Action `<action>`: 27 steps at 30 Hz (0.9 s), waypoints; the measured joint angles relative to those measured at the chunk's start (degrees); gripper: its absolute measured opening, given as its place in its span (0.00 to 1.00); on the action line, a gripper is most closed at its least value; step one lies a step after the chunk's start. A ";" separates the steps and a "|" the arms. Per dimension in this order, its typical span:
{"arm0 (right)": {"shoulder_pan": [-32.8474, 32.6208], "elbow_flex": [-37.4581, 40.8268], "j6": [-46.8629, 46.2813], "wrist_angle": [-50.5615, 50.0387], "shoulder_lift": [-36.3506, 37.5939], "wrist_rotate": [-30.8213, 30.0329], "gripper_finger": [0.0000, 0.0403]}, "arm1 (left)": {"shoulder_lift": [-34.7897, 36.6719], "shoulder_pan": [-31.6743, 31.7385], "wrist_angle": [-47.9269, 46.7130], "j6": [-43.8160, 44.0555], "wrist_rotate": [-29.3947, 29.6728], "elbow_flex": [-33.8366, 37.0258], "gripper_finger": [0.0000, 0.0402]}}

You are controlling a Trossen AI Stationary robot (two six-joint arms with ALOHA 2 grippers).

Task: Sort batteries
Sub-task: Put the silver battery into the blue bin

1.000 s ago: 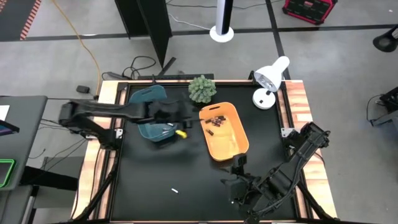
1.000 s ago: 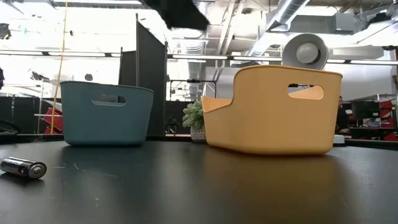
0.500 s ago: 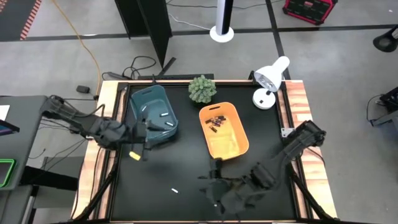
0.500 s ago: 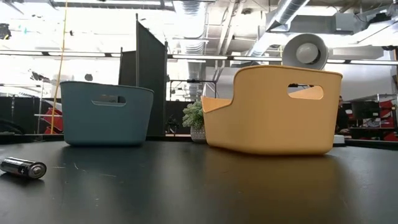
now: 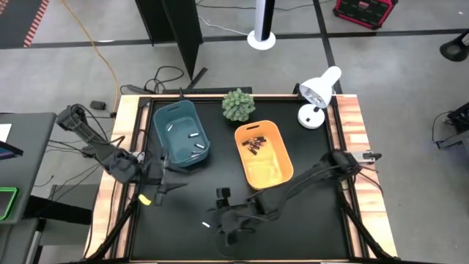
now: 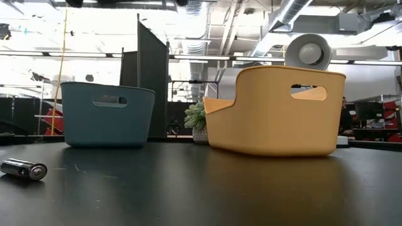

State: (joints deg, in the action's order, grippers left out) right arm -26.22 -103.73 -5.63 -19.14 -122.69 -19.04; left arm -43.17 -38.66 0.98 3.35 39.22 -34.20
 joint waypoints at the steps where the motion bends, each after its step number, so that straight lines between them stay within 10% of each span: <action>1: 0.33 -0.02 -0.92 1.19 -1.15 0.73 0.52 | 0.33 -0.84 0.80 -0.58 0.03 -0.02 0.42; 27: 0.50 -2.09 -7.02 7.74 -14.87 7.42 0.52 | 2.20 -6.84 5.28 -6.18 0.89 -0.09 0.42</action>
State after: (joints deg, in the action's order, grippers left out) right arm -25.72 -105.82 -12.65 -11.40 -137.56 -11.62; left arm -40.97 -45.50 6.26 -2.83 40.12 -34.28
